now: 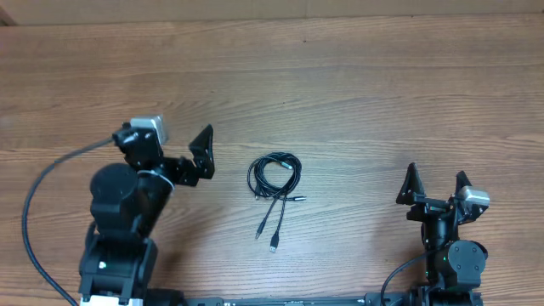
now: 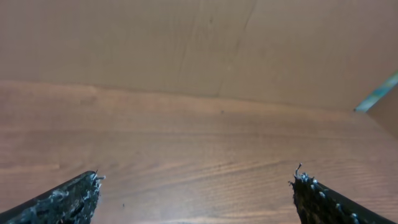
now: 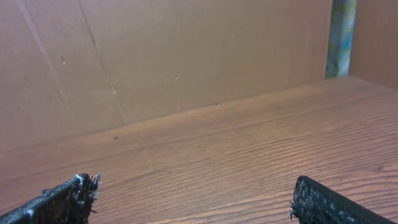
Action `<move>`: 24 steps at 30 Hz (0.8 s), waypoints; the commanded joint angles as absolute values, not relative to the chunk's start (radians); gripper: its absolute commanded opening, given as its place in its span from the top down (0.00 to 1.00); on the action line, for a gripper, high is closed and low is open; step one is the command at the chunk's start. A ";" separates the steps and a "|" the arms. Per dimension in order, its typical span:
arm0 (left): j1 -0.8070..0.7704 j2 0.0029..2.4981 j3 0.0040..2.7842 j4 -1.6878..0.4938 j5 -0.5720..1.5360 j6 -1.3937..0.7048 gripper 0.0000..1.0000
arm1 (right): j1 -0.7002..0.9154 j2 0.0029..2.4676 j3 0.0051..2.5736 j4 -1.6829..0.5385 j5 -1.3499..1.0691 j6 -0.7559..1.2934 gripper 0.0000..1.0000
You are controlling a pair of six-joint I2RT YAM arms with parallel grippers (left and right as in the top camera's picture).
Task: Untangle cables
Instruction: 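Reach the left gripper forward over the black cable bundle, then lower the left gripper and grasp the cable bundle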
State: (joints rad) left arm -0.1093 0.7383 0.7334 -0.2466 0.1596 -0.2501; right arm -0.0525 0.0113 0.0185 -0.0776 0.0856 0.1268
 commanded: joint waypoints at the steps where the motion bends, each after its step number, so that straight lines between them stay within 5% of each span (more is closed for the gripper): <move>1: -0.105 0.785 0.841 -0.304 0.170 -0.199 0.00 | -0.057 0.008 0.008 -0.073 0.093 0.125 0.00; 10: -0.194 1.044 0.865 -0.408 0.310 -0.172 0.07 | -0.057 0.008 0.008 -0.074 0.093 0.125 0.00; 17: -0.412 1.255 0.865 -0.422 0.022 -0.249 0.00 | -0.057 0.008 0.008 -0.074 0.093 0.125 0.00; 24: -0.457 1.412 0.865 -0.417 -0.007 -0.311 0.00 | -0.057 0.008 0.008 -0.074 0.093 0.125 0.00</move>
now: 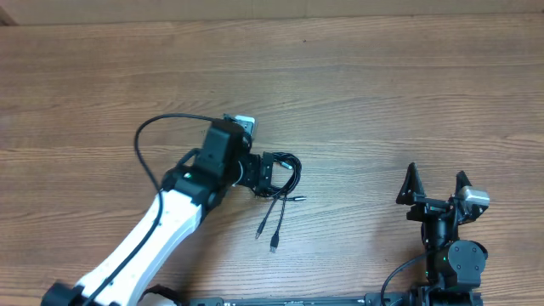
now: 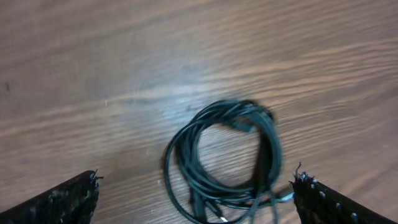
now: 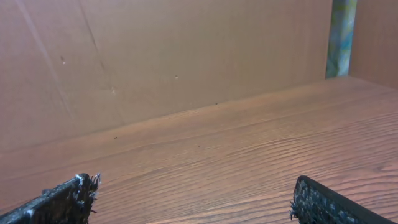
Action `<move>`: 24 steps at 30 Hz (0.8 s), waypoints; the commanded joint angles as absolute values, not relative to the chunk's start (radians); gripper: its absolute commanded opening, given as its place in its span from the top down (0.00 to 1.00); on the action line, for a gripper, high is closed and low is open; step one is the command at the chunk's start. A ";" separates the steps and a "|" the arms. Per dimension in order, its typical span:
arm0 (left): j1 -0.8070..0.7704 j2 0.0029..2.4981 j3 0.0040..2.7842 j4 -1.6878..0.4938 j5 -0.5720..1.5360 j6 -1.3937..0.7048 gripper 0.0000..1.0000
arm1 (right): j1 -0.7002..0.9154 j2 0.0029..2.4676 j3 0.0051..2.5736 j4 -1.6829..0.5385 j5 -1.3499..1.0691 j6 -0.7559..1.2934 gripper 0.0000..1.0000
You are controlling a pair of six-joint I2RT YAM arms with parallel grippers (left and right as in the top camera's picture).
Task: Untangle cables
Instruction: 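Lower the left gripper and grasp the cable bundle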
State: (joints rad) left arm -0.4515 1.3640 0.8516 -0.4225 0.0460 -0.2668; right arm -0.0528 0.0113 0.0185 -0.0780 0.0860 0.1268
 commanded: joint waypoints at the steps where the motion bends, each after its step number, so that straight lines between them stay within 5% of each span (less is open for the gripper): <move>1: -0.457 1.437 0.865 -0.414 -0.006 -0.312 0.00 | -0.057 0.008 0.008 -0.073 0.093 0.125 0.00; 24: -0.460 1.532 0.865 -0.381 0.071 -0.319 0.00 | -0.057 0.008 0.008 -0.073 0.093 0.125 0.00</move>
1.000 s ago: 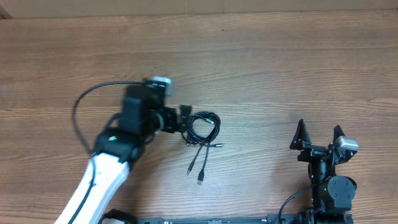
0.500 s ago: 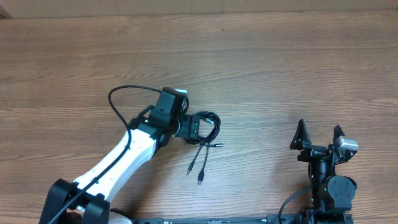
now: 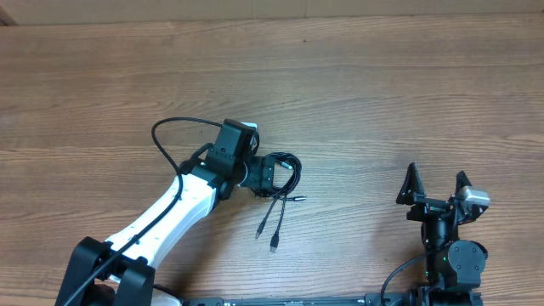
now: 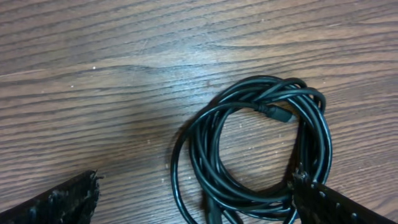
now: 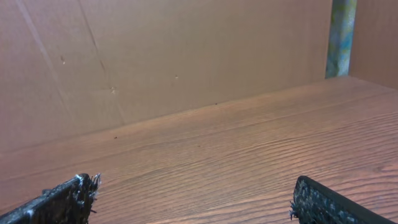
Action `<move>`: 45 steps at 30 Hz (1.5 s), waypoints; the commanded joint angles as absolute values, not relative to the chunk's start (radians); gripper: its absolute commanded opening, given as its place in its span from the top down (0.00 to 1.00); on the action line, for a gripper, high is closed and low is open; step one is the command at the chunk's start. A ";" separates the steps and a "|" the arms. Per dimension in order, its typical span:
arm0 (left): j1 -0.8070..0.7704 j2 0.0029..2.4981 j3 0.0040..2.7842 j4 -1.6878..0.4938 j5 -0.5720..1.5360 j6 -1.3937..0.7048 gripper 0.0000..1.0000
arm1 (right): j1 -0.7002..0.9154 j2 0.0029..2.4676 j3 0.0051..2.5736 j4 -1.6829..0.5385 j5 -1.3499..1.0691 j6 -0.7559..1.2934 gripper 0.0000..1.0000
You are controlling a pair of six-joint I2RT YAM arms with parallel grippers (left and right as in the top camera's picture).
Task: Untangle cables
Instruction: 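Lower the left gripper and grasp the cable bundle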
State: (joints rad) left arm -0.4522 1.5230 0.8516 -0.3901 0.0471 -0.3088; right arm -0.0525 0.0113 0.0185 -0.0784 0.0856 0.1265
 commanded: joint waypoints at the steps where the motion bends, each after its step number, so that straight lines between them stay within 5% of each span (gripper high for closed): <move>1: -0.460 1.532 0.865 -0.381 0.072 -0.321 0.00 | -0.057 0.008 0.008 -0.074 0.093 0.125 0.00; 8: -0.488 1.548 0.865 -0.364 0.067 -0.321 0.02 | -0.057 0.008 0.008 -0.073 0.093 0.125 0.00; 17: -0.498 1.701 0.865 -0.299 0.041 -0.323 0.26 | -0.057 0.008 0.008 -0.074 0.093 0.125 0.00; 25: -0.498 1.730 0.865 -0.285 0.041 -0.345 0.62 | -0.057 0.008 0.008 -0.074 0.093 0.125 0.00; 30: -0.498 1.726 0.873 -0.279 0.010 -0.344 0.96 | -0.057 0.008 0.008 -0.074 0.093 0.125 0.00; 45: -0.498 1.486 0.980 -0.480 0.019 -0.305 0.96 | -0.057 0.008 0.008 -0.074 0.093 0.125 0.00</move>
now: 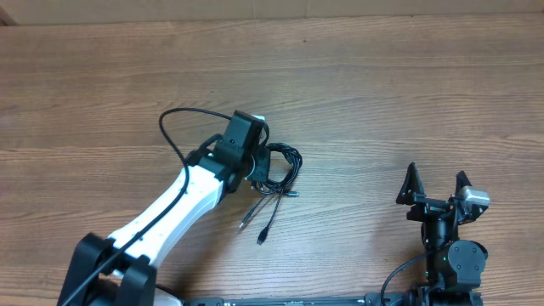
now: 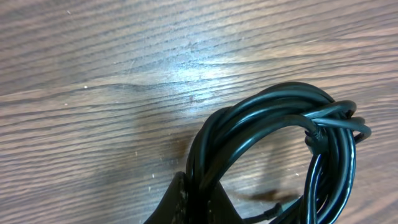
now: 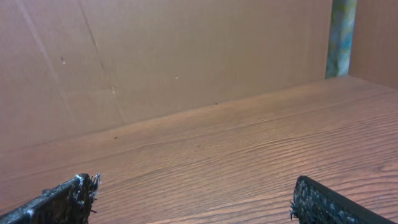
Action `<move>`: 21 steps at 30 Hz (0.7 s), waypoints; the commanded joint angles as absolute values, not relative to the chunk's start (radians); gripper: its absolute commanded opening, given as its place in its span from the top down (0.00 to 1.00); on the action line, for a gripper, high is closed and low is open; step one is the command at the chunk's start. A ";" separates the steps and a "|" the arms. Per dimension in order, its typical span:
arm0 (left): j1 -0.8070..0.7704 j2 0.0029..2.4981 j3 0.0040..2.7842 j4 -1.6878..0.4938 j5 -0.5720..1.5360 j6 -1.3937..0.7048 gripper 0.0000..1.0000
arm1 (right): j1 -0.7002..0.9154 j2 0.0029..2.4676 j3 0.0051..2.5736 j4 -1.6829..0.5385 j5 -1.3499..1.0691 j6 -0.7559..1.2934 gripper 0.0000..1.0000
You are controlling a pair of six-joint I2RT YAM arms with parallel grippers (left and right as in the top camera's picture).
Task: Untangle cables
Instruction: 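Lower the left gripper and grasp the cable bundle, then lift the cable bundle with the left gripper and move it right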
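A coil of black cables (image 1: 282, 167) lies at the table's middle, its plug ends (image 1: 261, 236) trailing toward the near edge. My left gripper (image 1: 257, 172) is shut on the coil's left side. In the left wrist view the strands of the coil (image 2: 273, 124) run down between the closed fingertips (image 2: 180, 202). Far to the right, near the table's front edge, my right gripper (image 1: 436, 183) stands open with nothing between its fingers (image 3: 68, 202), pointing at the back wall.
A brown cardboard wall (image 3: 168, 56) rises behind the wooden table (image 1: 399, 93). The left arm's own black cable (image 1: 174, 136) loops out over the table beside the arm.
My left gripper has shut on the left side of the coil, which has shifted slightly. The trailing plug ends have swung a little leftward. The right arm has not moved.
My left gripper stood open at the left, away from the coil. Then it was open over the coil, then lower and closer with the coil between its fingers. Now it is shut on the coil's strands. The right gripper stayed open and still throughout.
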State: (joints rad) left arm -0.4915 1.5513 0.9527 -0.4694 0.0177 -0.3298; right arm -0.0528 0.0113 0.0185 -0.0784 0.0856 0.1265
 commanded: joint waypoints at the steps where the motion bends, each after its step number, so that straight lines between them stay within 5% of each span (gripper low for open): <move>1: -0.498 1.470 0.980 -0.485 0.019 -0.297 0.96 | -0.057 0.008 0.008 -0.073 0.093 0.125 0.00; 15: -0.498 1.100 0.980 -0.588 0.022 -0.250 0.96 | -0.057 0.008 0.008 -0.074 0.093 0.125 0.00; 18: -0.498 1.090 0.979 -0.614 0.013 -0.442 0.96 | -0.057 0.008 0.008 -0.073 0.093 0.125 0.00; 21: -0.499 1.133 0.974 -0.703 -0.077 -0.921 0.96 | -0.057 0.008 0.008 -0.074 0.093 0.125 0.00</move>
